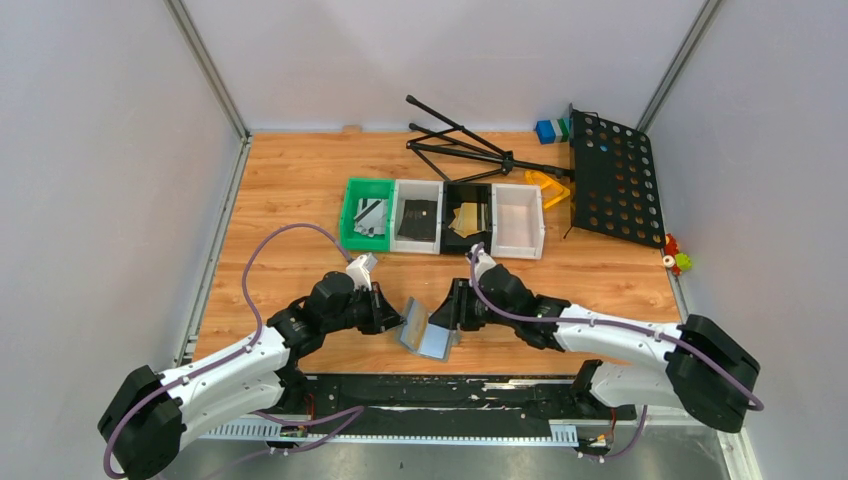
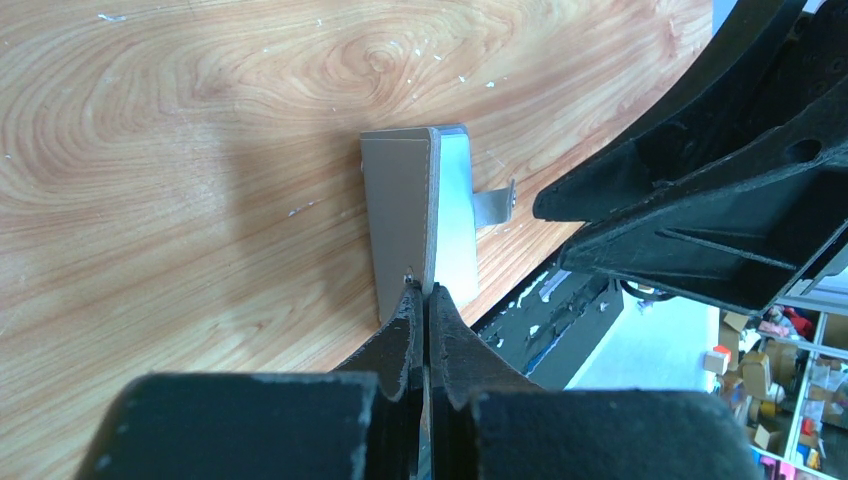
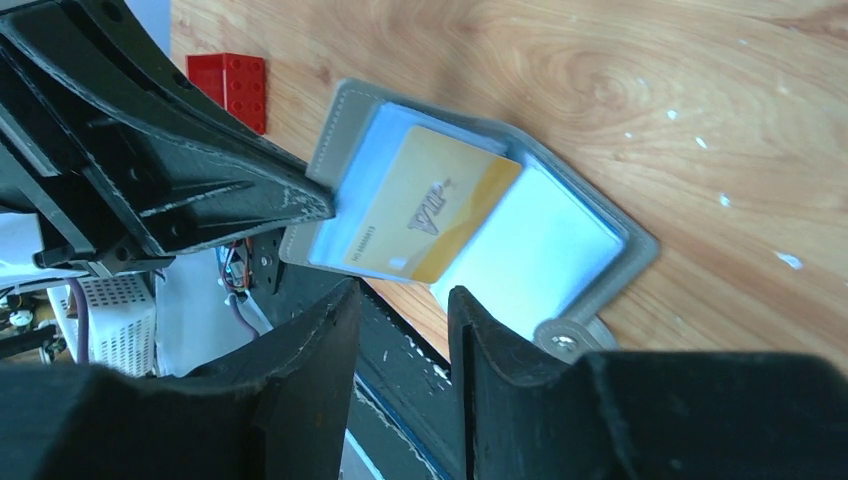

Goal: Take the credit cards out of the card holder
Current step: Remove the credit card from the card holder.

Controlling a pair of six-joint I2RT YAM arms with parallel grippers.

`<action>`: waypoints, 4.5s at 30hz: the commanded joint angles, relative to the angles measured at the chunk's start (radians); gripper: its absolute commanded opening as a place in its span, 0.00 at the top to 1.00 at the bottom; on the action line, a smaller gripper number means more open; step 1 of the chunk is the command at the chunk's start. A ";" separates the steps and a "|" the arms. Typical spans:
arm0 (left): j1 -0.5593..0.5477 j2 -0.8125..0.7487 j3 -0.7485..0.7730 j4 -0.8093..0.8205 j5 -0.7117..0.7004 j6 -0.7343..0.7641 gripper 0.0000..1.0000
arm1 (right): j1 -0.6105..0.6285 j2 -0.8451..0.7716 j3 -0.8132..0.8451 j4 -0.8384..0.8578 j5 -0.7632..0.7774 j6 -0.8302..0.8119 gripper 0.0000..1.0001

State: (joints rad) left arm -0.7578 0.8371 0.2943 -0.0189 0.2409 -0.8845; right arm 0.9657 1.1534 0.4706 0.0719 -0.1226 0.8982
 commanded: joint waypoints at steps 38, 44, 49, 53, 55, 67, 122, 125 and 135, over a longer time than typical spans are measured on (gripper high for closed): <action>-0.005 -0.009 -0.012 0.023 0.003 0.006 0.70 | 0.033 0.314 0.074 0.059 -0.027 -0.039 1.00; -0.005 0.033 0.009 -0.009 0.007 0.040 0.35 | 0.033 0.323 0.086 0.060 -0.042 -0.046 1.00; -0.005 0.133 0.036 -0.008 0.019 0.073 0.35 | 0.033 0.331 0.097 0.055 -0.049 -0.051 1.00; -0.005 0.206 0.031 0.049 0.046 0.070 0.44 | 0.033 0.316 0.087 0.055 -0.048 -0.050 1.00; -0.004 0.225 0.023 0.076 0.057 0.074 0.51 | 0.032 0.306 0.072 0.065 -0.047 -0.040 1.00; 0.042 0.127 -0.056 0.236 0.139 -0.028 1.00 | 0.012 0.134 -0.137 0.358 -0.081 0.101 0.75; 0.069 0.128 -0.172 0.874 0.368 -0.410 1.00 | -0.071 0.046 -0.258 0.801 -0.204 0.276 0.80; 0.068 0.137 -0.170 0.888 0.373 -0.421 1.00 | -0.071 0.036 -0.247 0.805 -0.209 0.262 0.88; 0.117 0.097 -0.155 0.825 0.376 -0.420 0.84 | -0.084 -0.033 -0.280 0.707 -0.171 0.254 1.00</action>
State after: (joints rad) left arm -0.6662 0.9855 0.1112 0.7937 0.5858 -1.3022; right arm 0.8948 1.1687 0.2127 0.8242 -0.3462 1.1763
